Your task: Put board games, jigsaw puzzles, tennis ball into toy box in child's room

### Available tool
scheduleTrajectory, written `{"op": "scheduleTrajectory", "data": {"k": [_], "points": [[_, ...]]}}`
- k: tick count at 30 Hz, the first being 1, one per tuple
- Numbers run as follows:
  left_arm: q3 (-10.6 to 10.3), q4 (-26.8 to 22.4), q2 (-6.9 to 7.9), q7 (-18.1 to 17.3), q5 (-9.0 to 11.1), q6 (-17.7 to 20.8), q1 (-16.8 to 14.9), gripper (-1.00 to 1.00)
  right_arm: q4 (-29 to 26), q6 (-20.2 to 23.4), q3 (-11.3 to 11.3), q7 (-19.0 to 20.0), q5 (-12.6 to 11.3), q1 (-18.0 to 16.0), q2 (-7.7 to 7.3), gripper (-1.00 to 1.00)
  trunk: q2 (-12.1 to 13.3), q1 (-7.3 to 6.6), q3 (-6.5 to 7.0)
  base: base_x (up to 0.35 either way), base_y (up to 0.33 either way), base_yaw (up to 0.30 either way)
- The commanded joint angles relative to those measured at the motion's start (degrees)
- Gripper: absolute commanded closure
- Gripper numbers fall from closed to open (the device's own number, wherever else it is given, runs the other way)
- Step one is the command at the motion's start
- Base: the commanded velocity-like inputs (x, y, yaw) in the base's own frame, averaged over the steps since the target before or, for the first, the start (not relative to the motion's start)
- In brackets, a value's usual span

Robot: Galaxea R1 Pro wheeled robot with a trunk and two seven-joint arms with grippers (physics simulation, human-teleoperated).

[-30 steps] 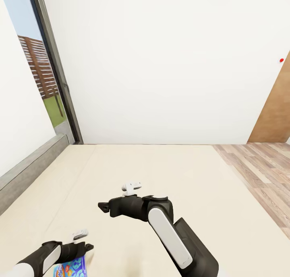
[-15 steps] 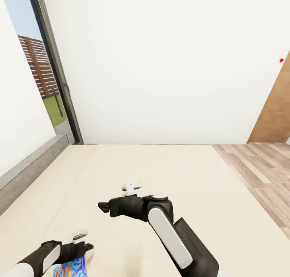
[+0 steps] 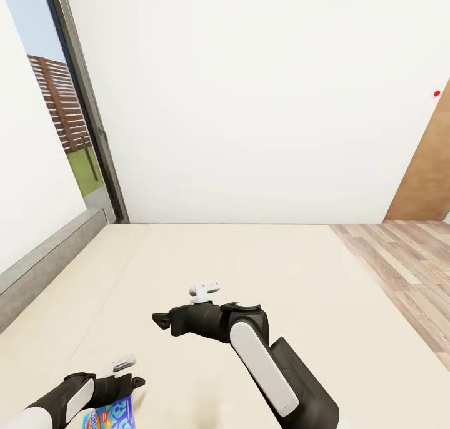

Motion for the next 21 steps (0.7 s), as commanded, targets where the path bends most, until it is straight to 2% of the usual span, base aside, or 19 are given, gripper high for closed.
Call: {"op": "scheduleTrajectory", "data": {"k": [1, 21], "points": [[-0.2, -0.1, 0.04, -0.1, 0.3, 0.3, 0.0, -1.00, 0.0, 0.1, 0.0, -0.5, -0.6, -0.1, 0.01, -1.00, 0.0, 0.00, -0.06, 0.000, 0.000, 0.000], [-0.2, -0.1, 0.13, -0.1, 0.3, 0.3, 0.0, -1.00, -0.1, 0.0, -0.2, -0.4, -0.5, -0.1, 0.01, -1.00, 0.0, 0.00, -0.06, 0.000, 0.000, 0.000]]}}
